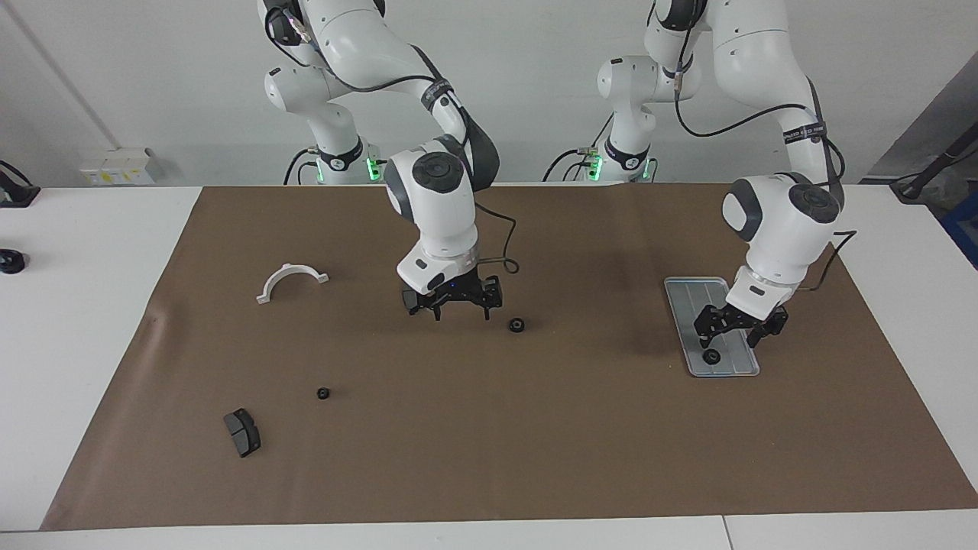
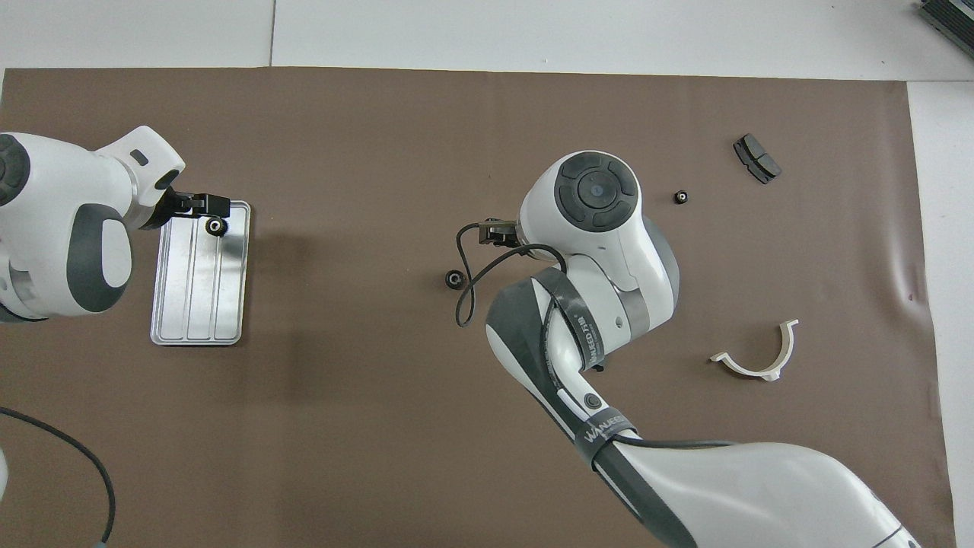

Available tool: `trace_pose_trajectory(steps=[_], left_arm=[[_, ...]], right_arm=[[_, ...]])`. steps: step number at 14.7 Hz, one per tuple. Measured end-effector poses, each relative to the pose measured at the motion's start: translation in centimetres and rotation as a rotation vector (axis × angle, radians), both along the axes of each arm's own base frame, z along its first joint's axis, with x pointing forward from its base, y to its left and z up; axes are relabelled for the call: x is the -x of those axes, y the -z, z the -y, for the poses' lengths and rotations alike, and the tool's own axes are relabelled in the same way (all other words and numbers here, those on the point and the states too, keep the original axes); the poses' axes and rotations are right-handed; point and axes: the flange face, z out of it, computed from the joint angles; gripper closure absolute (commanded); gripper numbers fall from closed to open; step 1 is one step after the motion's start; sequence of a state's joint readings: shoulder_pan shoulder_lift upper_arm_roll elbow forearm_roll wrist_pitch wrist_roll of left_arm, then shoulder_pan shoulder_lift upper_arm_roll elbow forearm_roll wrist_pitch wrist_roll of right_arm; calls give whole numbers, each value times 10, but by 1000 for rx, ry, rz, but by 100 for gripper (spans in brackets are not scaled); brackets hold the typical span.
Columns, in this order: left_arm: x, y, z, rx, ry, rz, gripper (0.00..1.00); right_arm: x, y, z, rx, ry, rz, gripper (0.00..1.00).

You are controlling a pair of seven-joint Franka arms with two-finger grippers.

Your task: Place bearing gear from tray to pile

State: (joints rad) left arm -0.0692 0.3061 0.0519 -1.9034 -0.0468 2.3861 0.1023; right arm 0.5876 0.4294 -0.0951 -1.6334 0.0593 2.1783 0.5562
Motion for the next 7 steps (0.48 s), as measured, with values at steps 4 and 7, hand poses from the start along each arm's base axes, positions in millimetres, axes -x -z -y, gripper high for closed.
trace_pose_trajectory(steps=[4, 7], left_arm=[[-2, 17, 0, -2, 2, -7, 14], [-3, 25, -5, -2, -6, -12, 21]], right_arm=[[15, 33, -39, 2, -6, -3, 0], [19, 55, -56, -2, -21, 20, 0]])
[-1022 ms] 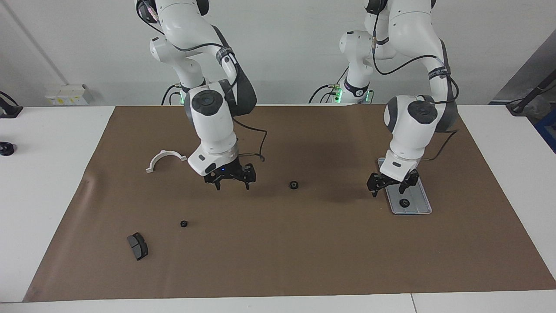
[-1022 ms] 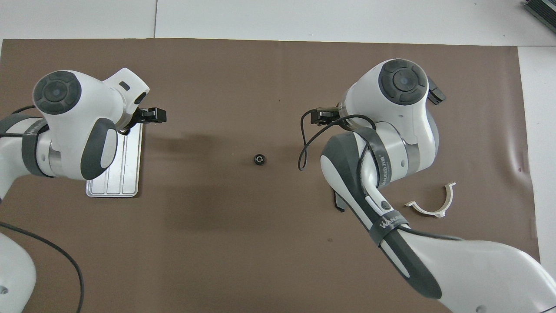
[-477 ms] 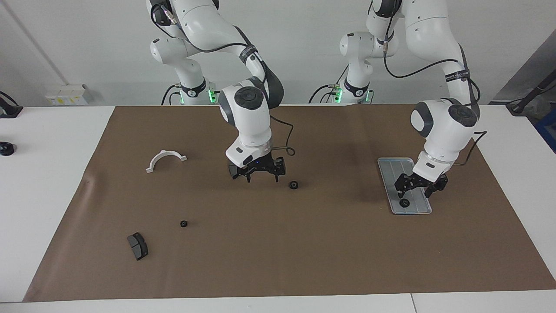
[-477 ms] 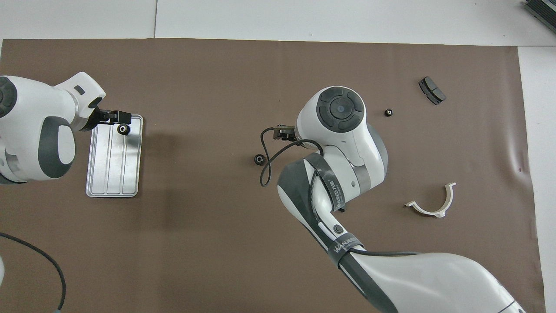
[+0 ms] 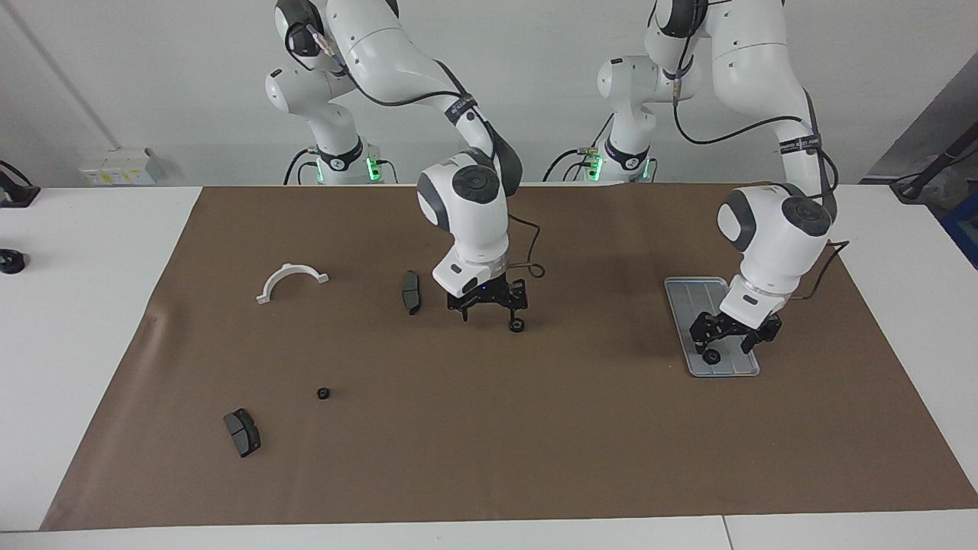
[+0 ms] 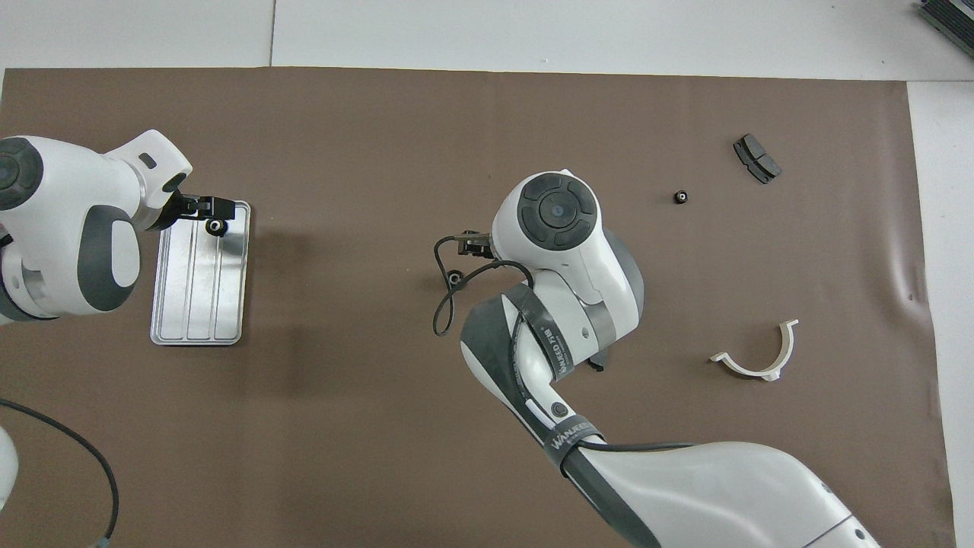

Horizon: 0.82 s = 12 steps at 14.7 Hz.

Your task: Place bearing gear from tray to pile

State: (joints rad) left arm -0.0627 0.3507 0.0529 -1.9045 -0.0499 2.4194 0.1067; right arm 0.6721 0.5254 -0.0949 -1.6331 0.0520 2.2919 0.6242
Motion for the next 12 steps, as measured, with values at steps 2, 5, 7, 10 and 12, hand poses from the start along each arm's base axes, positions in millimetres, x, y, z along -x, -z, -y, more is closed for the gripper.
trace_pose_trajectory(steps=[2, 5, 7, 10, 12], left_arm=[[0, 4, -8, -1, -12, -5, 21], [-2, 13, -16, -2, -23, 7, 21], [-2, 21, -13, -2, -20, 22, 21], [-1, 28, -11, -1, -17, 36, 22], [-1, 30, -10, -1, -16, 37, 22]], right_arm=[[5, 9, -13, -10, -20, 20, 0], [13, 15, -28, -5, -52, 35, 0], [14, 16, -29, 16, -76, 53, 0], [19, 28, -37, 42, -105, 51, 0], [22, 31, -40, 47, -113, 50, 3]])
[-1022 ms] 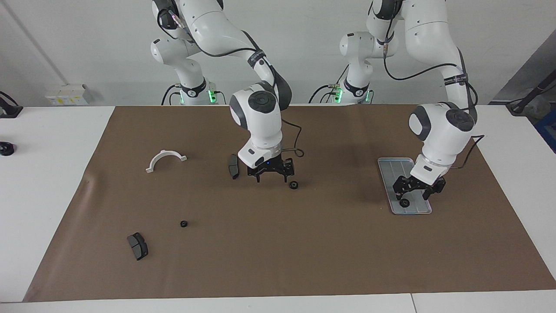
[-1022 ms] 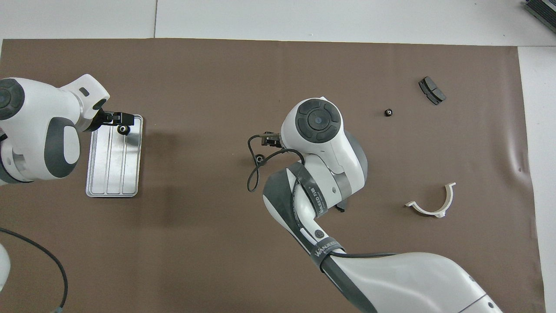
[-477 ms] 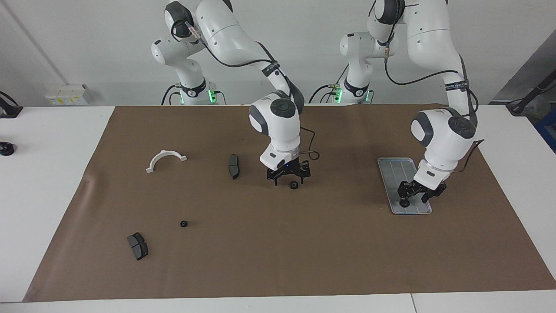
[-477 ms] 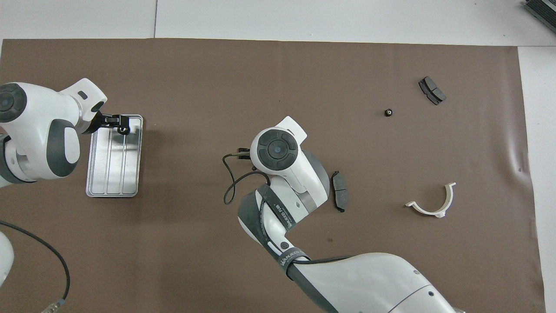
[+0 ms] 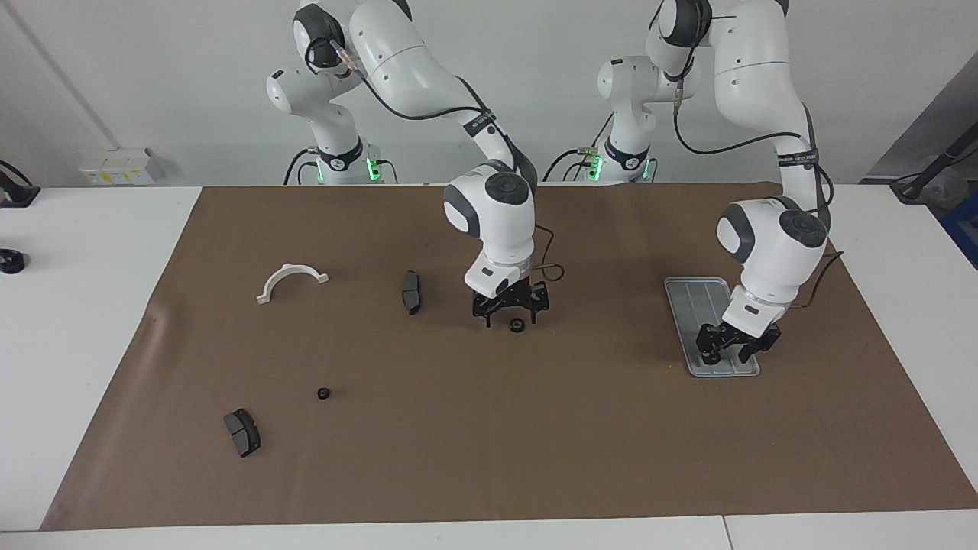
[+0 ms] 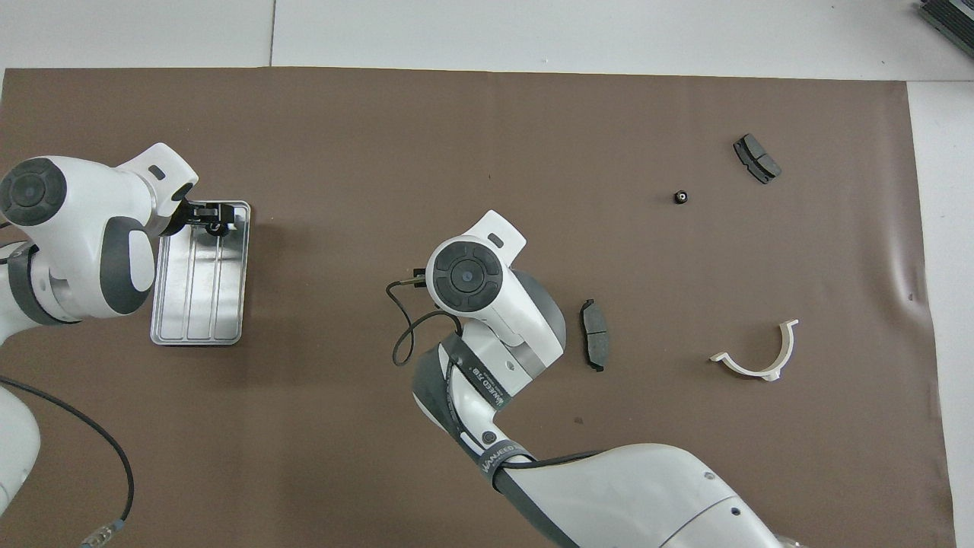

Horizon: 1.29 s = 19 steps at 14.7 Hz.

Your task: Place bearing gear from tray to pile

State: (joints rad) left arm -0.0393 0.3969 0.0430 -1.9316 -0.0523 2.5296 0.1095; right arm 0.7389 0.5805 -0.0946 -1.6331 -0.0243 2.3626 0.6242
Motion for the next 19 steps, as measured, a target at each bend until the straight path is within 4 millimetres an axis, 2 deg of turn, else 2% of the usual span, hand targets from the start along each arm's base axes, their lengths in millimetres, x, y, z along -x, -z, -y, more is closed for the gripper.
trace_pose_trajectory(steps=[2, 4, 5, 7, 8, 9, 11, 13, 15, 16, 17, 18, 19], left_arm=[[2, 3, 1, 0, 1, -6, 22], [4, 7, 1, 1, 1, -15, 26], [5, 7, 2, 1, 2, -17, 30], [6, 7, 3, 2, 4, -27, 32], [6, 6, 4, 3, 5, -33, 34], [7, 5, 4, 4, 6, -40, 39], [8, 4, 5, 5, 6, -53, 55], [11, 0, 5, 8, 6, -75, 64], [14, -4, 5, 10, 7, -100, 79], [15, -7, 5, 11, 7, -106, 86], [16, -10, 5, 11, 7, -106, 87], [16, -13, 5, 12, 7, -105, 88], [16, -16, 5, 12, 7, -101, 90]], right_arm=[[3, 2, -3, 3, -7, -1, 7], [6, 5, -7, 8, -16, -3, 20], [6, 6, -8, 10, -18, -4, 30], [7, 7, -8, 11, -19, -4, 40], [7, 7, -8, 11, -19, -4, 49], [7, 7, -8, 11, -19, -4, 50], [7, 7, -8, 11, -19, -4, 50], [7, 7, -8, 12, -19, -4, 50], [7, 8, -8, 12, -20, -5, 50], [7, 8, -8, 13, -20, -5, 55], [7, 8, -8, 13, -20, -5, 69], [7, 8, -8, 13, -21, -5, 92], [7, 9, -8, 14, -21, -5, 100]])
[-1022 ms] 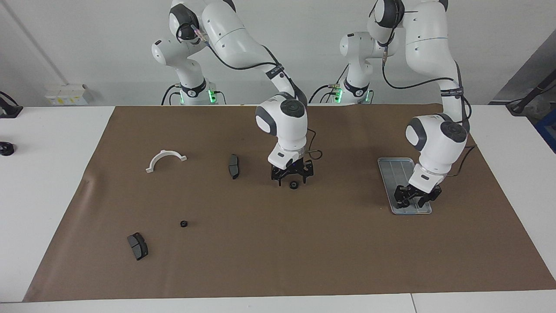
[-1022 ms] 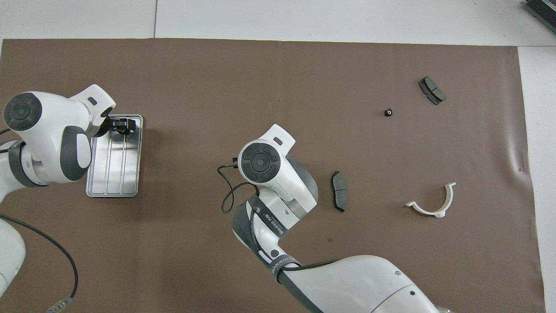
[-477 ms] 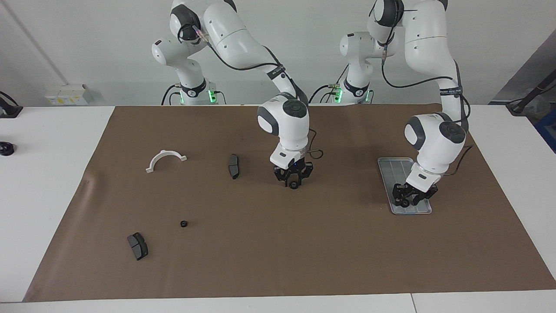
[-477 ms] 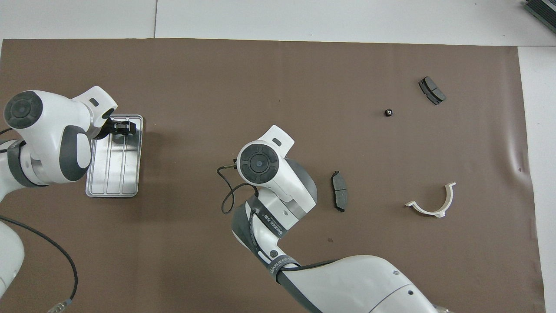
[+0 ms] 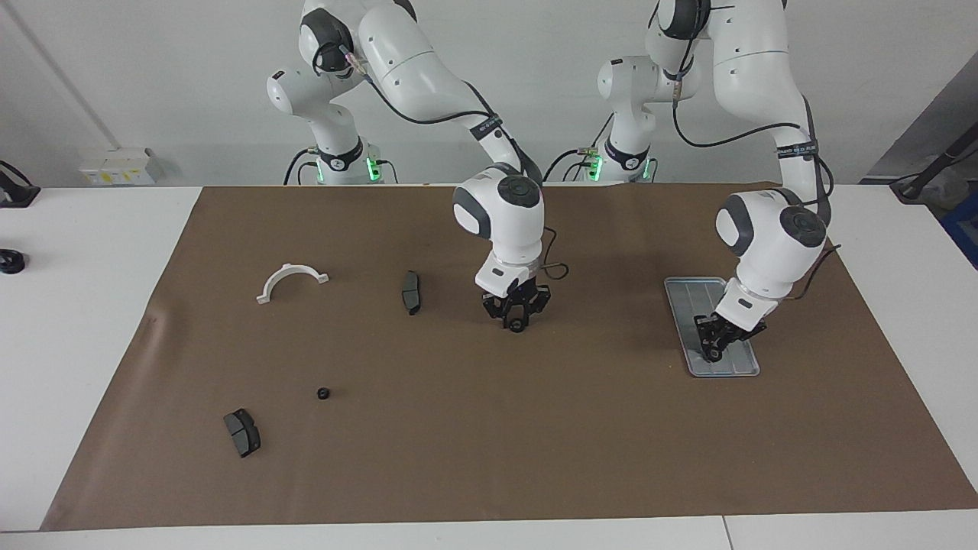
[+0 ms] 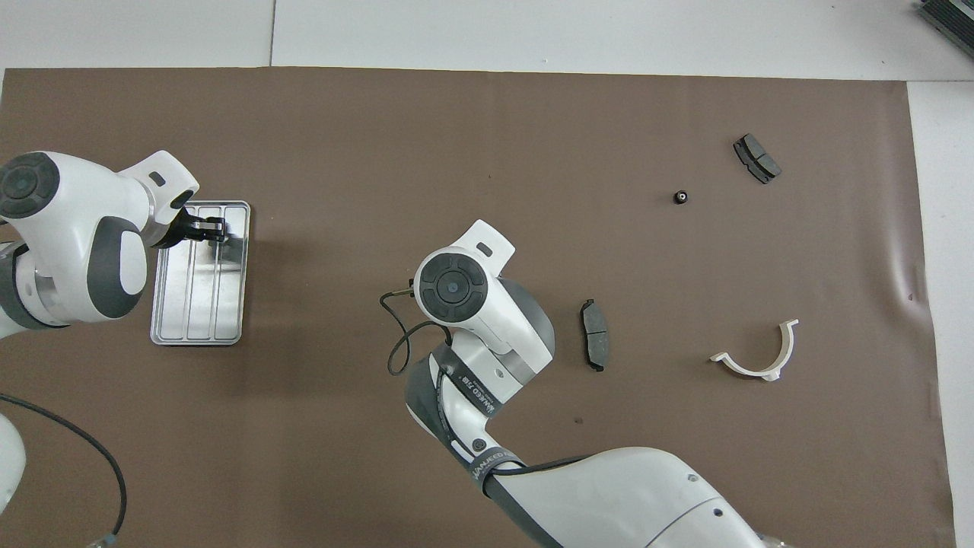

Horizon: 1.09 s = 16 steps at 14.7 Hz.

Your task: Place bearing gear from tray to pile

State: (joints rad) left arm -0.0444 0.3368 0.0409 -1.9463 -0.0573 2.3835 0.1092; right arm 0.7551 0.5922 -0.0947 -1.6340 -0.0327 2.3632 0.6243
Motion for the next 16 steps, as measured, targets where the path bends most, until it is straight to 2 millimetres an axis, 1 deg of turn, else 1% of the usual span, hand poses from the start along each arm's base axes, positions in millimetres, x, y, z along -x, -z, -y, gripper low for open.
trace_pose_trajectory(steps=[4, 6, 7, 8, 9, 10, 11, 12, 13, 14, 15, 16], left_arm=[[0, -9, 0, 1, 0, 13, 90], [0, -12, 0, 1, 0, 19, 91], [0, -14, 2, 2, 0, 21, 93], [0, -15, 7, 3, 1, 23, 99], [0, -17, 16, 6, -1, 25, 100], [0, -18, 31, 9, 2, 27, 100], [2, -19, 48, 12, 10, 28, 100], [4, -20, 69, 16, 16, 28, 100], [7, -21, 91, 20, 17, 28, 100], [11, -21, 115, 21, 19, 27, 100], [17, -21, 142, 17, 13, 26, 100], [24, -21, 168, 9, -1, 27, 100]], right_arm=[[0, -1, 1, 4, -1, 1, 100], [-4, -4, 4, 6, 5, 4, 100], [-10, -8, 8, 4, 15, 12, 100], [-18, -16, 17, 0, 32, 25, 100], [-31, -30, 33, -7, 56, 39, 100], [-46, -48, 58, -4, 70, 43, 100], [-60, -66, 87, 5, 70, 41, 100], [-72, -87, 121, 18, 63, 34, 100], [-81, -103, 152, 31, 51, 25, 100], [-88, -114, 183, 45, 30, 12, 100], [-92, -119, 214, 60, -1, -3, 100], [-96, -118, 244, 73, -33, -15, 100]])
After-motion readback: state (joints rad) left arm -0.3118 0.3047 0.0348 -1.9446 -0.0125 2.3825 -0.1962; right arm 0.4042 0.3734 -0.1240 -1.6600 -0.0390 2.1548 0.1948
